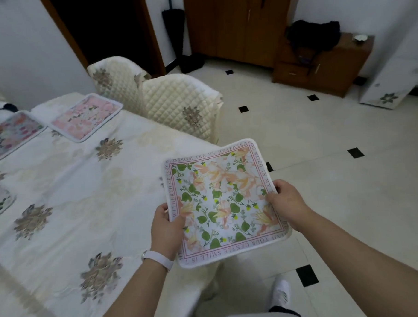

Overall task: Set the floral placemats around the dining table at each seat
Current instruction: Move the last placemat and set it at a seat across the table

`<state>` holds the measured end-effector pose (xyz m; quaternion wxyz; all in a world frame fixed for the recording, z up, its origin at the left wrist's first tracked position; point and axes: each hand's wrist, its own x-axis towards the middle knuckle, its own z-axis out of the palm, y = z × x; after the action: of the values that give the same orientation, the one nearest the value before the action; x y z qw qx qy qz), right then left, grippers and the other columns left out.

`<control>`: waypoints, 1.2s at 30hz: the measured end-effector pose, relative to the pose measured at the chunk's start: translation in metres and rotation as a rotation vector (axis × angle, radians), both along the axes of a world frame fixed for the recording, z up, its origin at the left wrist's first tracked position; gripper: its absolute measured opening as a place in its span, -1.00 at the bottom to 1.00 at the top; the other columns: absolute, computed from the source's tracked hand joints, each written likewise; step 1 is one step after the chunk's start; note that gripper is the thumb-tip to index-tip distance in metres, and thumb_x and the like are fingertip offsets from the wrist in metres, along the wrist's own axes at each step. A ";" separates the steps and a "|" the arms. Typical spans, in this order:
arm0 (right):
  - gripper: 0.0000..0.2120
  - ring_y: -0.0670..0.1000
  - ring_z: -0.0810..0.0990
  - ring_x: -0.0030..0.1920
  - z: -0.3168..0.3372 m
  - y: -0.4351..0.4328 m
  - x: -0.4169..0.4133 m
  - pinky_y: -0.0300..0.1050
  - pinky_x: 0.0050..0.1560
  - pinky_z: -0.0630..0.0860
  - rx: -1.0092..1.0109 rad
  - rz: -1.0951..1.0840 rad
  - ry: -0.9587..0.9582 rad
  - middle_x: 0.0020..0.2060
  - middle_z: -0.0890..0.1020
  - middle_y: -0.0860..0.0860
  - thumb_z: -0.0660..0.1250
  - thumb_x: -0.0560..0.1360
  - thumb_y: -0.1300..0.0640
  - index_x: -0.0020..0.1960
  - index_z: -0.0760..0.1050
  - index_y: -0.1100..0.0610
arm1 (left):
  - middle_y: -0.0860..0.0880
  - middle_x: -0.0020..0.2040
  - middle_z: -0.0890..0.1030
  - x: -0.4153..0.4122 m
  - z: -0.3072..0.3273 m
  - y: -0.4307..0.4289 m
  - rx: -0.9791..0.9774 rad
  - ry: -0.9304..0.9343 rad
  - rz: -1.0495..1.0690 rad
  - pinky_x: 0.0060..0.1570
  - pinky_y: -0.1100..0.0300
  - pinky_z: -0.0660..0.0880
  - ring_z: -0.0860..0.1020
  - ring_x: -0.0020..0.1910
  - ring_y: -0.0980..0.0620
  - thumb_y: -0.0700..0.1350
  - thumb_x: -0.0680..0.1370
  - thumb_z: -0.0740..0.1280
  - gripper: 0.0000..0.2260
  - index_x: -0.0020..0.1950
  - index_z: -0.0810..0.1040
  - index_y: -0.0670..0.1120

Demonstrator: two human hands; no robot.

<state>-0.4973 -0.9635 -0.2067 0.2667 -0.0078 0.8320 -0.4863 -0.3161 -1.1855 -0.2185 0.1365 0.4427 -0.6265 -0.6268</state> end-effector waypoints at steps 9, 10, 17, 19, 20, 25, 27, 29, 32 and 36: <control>-0.85 -0.05 0.61 -0.18 0.014 0.123 -0.119 -0.18 -0.33 0.45 -0.024 -0.075 0.013 -0.12 0.64 -0.03 0.24 0.53 0.27 -0.02 0.52 0.06 | -0.04 -0.05 0.68 -0.144 0.008 0.107 -0.031 -0.012 -0.087 -0.27 0.03 0.62 0.70 -0.22 -0.03 -0.34 0.49 0.34 -0.71 0.01 0.45 0.05; -0.85 -0.05 0.61 -0.18 0.017 0.130 -0.130 -0.18 -0.33 0.45 -0.027 -0.081 0.015 -0.13 0.64 -0.03 0.24 0.53 0.27 -0.03 0.52 0.06 | -0.04 -0.05 0.68 -0.154 0.010 0.114 -0.035 -0.013 -0.091 -0.28 0.04 0.62 0.70 -0.22 -0.02 -0.34 0.49 0.34 -0.71 0.02 0.45 0.04; -0.84 -0.02 0.64 -0.17 0.019 0.137 -0.183 -0.17 -0.31 0.47 -0.032 -0.068 0.018 -0.12 0.66 -0.03 0.24 0.54 0.25 -0.02 0.52 0.04 | -0.06 -0.05 0.67 -0.210 0.015 0.120 -0.040 -0.014 -0.067 -0.44 0.22 0.56 0.69 -0.29 0.04 -0.36 0.49 0.34 -0.72 0.14 0.45 -0.12; -0.84 -0.02 0.63 -0.18 0.017 0.126 -0.198 -0.16 -0.31 0.46 -0.011 -0.043 0.016 -0.13 0.65 -0.03 0.23 0.54 0.25 -0.02 0.52 0.02 | -0.07 -0.04 0.67 -0.220 0.009 0.113 -0.031 -0.026 -0.045 -0.40 0.18 0.58 0.69 -0.27 0.03 -0.35 0.48 0.35 -0.70 0.15 0.45 -0.11; -0.84 -0.01 0.63 -0.21 0.016 0.119 -0.205 -0.16 -0.31 0.47 -0.002 -0.031 0.014 -0.14 0.65 -0.02 0.23 0.54 0.25 -0.03 0.52 0.02 | -0.07 -0.03 0.67 -0.224 0.004 0.108 -0.022 -0.033 -0.030 -0.37 0.13 0.59 0.69 -0.25 0.01 -0.35 0.48 0.35 -0.70 0.16 0.45 -0.10; -0.83 0.04 0.63 -0.29 0.005 0.071 -0.242 -0.21 -0.47 0.52 0.012 0.025 -0.044 -0.17 0.65 0.04 0.21 0.53 0.31 -0.04 0.52 0.09 | -0.04 -0.04 0.67 -0.245 -0.023 0.075 0.014 -0.075 0.056 -0.29 0.07 0.60 0.68 -0.17 -0.05 -0.34 0.47 0.34 -0.70 0.11 0.47 -0.04; -0.83 0.07 0.65 -0.25 0.000 0.044 -0.260 -0.13 -0.41 0.61 0.020 0.037 -0.062 -0.14 0.65 0.06 0.22 0.53 0.31 -0.03 0.52 0.09 | -0.04 -0.02 0.67 -0.258 -0.036 0.055 0.016 -0.090 0.090 -0.23 0.03 0.60 0.68 -0.15 -0.06 -0.33 0.46 0.35 -0.69 0.11 0.47 -0.02; -0.81 0.09 0.67 -0.21 -0.004 0.014 -0.281 -0.05 -0.34 0.65 0.036 0.075 -0.063 -0.13 0.65 0.05 0.22 0.53 0.31 -0.03 0.52 0.06 | -0.04 -0.01 0.67 -0.274 -0.048 0.031 0.017 -0.095 0.127 -0.20 0.03 0.60 0.67 -0.13 -0.05 -0.32 0.46 0.35 -0.69 0.09 0.47 0.01; -0.81 0.06 0.66 -0.21 -0.003 -0.036 -0.311 -0.13 -0.39 0.59 0.088 0.174 -0.033 -0.12 0.65 0.03 0.21 0.54 0.30 -0.02 0.51 0.05 | -0.04 -0.01 0.66 -0.292 -0.058 -0.006 0.029 -0.102 0.189 -0.15 0.00 0.60 0.66 -0.12 -0.05 -0.30 0.47 0.36 -0.70 0.12 0.45 0.00; -0.81 -0.03 0.63 -0.20 0.005 -0.103 -0.334 -0.35 -0.50 0.45 0.116 0.302 -0.005 -0.09 0.64 0.01 0.20 0.55 0.31 0.03 0.50 0.07 | -0.06 -0.01 0.66 -0.300 -0.063 -0.052 0.056 -0.081 0.285 -0.18 0.01 0.60 0.66 -0.12 -0.09 -0.31 0.48 0.36 -0.70 0.12 0.46 -0.02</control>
<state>-0.8315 -1.0664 -0.2017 0.3390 -0.1159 0.8474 -0.3918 -0.6165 -1.2378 -0.2817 0.1863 0.5556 -0.5446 -0.6000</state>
